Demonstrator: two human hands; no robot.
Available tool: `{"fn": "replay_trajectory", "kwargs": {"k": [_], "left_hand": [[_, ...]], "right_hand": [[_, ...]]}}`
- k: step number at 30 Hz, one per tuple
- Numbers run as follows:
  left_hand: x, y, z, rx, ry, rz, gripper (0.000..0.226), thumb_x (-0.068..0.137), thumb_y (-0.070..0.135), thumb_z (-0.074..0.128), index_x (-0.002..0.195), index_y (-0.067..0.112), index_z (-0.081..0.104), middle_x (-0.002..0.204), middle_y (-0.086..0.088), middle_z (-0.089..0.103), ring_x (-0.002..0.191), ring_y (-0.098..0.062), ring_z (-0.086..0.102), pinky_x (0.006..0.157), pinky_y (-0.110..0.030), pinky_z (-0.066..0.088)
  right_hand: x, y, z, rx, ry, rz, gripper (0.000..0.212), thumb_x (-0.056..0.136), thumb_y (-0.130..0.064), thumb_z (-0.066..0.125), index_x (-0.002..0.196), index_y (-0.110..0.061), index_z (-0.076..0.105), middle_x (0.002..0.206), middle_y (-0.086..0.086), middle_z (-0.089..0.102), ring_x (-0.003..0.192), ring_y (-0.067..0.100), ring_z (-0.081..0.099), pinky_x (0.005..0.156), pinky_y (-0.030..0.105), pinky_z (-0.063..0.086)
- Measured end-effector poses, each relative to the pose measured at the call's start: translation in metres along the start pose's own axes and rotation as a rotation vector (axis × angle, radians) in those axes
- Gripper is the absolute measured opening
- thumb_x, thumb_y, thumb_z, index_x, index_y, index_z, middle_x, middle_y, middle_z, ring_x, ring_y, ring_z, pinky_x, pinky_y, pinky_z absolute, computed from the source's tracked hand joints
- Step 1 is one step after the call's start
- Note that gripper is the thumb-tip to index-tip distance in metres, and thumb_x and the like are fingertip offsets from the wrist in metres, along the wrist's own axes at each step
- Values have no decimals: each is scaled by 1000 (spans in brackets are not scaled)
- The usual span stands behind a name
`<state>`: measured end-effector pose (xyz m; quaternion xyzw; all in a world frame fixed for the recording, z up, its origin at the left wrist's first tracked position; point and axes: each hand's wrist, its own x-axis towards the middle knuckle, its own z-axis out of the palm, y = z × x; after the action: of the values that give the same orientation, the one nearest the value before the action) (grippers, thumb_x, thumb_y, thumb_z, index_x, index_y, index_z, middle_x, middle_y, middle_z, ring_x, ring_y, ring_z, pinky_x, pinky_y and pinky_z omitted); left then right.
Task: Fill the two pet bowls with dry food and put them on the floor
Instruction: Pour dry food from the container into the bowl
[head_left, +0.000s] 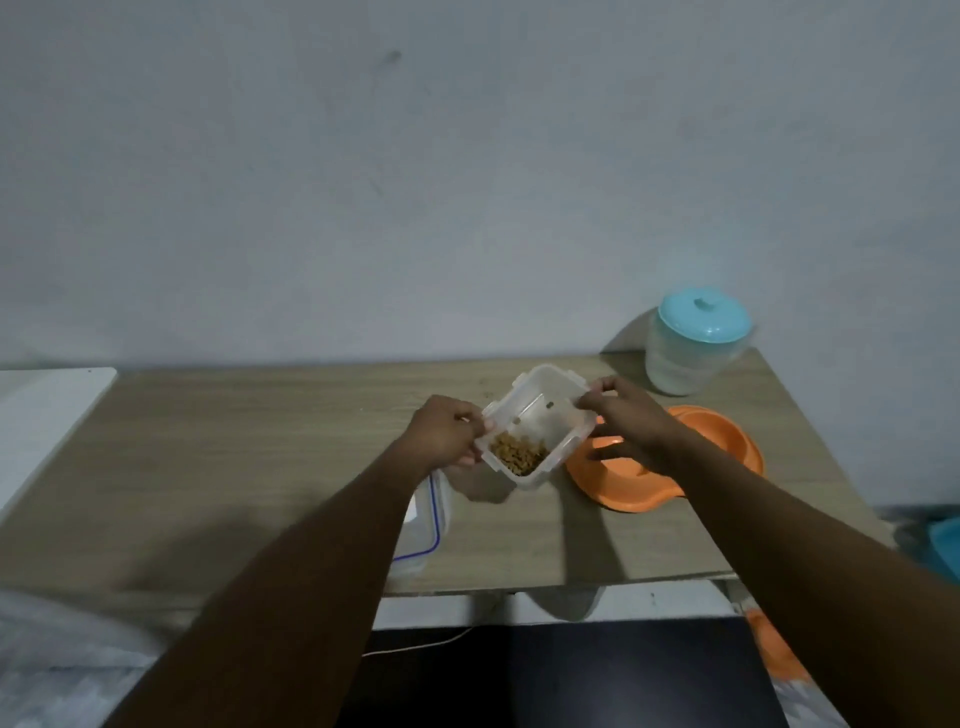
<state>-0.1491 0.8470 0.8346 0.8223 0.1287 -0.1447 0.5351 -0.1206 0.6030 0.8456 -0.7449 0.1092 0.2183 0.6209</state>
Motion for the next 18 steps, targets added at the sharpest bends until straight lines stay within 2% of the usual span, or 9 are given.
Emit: {"fn": "replay_trajectory", "kwargs": {"k": [2, 4, 6, 8, 10, 12, 15, 16, 18], "left_hand": [[11, 28, 7, 44, -62, 54, 14, 90, 20, 72, 87, 7, 76, 82, -17, 73, 64, -20, 69, 66, -32, 61], [19, 54, 23, 77, -108, 93, 16, 90, 20, 72, 90, 4, 77, 78, -16, 73, 56, -17, 66, 65, -31, 59], [26, 73, 43, 79, -135, 121, 18, 90, 18, 71, 92, 0, 76, 74, -16, 71, 48, -15, 61, 63, -32, 57], [32, 84, 65, 23, -130, 131, 23, 90, 21, 71, 94, -2, 75, 78, -18, 70, 49, -16, 61, 62, -32, 57], [37, 87, 88, -33, -91, 124, 26, 92, 30, 67, 98, 5, 74, 91, -14, 71, 63, -18, 66, 66, -31, 58], [44, 75, 107, 39, -36, 96, 31, 90, 35, 64, 115, 17, 69, 114, -6, 69, 88, -18, 68, 82, -30, 56], [46, 36, 127, 360, -86, 82, 83, 69, 52, 70, 144, 26, 47, 144, -1, 51, 127, -21, 54, 102, -32, 44], [47, 21, 133, 441, -108, 123, 93, 61, 59, 72, 144, 29, 43, 146, -1, 48, 132, -22, 49, 106, -37, 43], [48, -3, 145, 537, -119, 234, 94, 51, 70, 72, 136, 38, 44, 138, 1, 52, 132, -25, 47, 104, -45, 44]], "right_hand": [[-9, -9, -27, 93, -68, 30, 30, 94, -23, 64, 119, -11, 52, 116, 18, 63, 99, 40, 66, 87, 57, 56], [-13, -8, -55, 180, -110, 51, 33, 93, -24, 65, 123, -14, 55, 124, 23, 61, 100, 41, 65, 83, 54, 58], [-15, 0, -81, 244, -102, 58, 42, 91, -27, 66, 130, -16, 53, 128, 26, 60, 99, 40, 66, 82, 51, 59], [-19, 6, -103, 290, -68, 57, 43, 93, -29, 64, 133, -16, 52, 127, 25, 61, 99, 38, 67, 83, 49, 60], [-20, 14, -123, 318, -4, 42, 40, 95, -28, 63, 132, -16, 52, 127, 23, 62, 101, 37, 68, 86, 52, 59], [-22, 20, -139, 291, 103, -10, 39, 95, -27, 65, 130, -17, 52, 127, 20, 62, 105, 37, 68, 89, 58, 57], [-23, 28, -152, 165, 275, -125, 47, 90, -29, 71, 132, -21, 50, 126, 16, 61, 105, 34, 68, 84, 55, 60], [-22, 30, -153, 95, 314, -168, 52, 88, -30, 74, 134, -23, 49, 127, 14, 59, 106, 33, 66, 82, 52, 61], [-23, 31, -149, -61, 360, -257, 60, 84, -37, 77, 135, -29, 46, 128, 9, 56, 110, 29, 63, 81, 49, 62]]}}
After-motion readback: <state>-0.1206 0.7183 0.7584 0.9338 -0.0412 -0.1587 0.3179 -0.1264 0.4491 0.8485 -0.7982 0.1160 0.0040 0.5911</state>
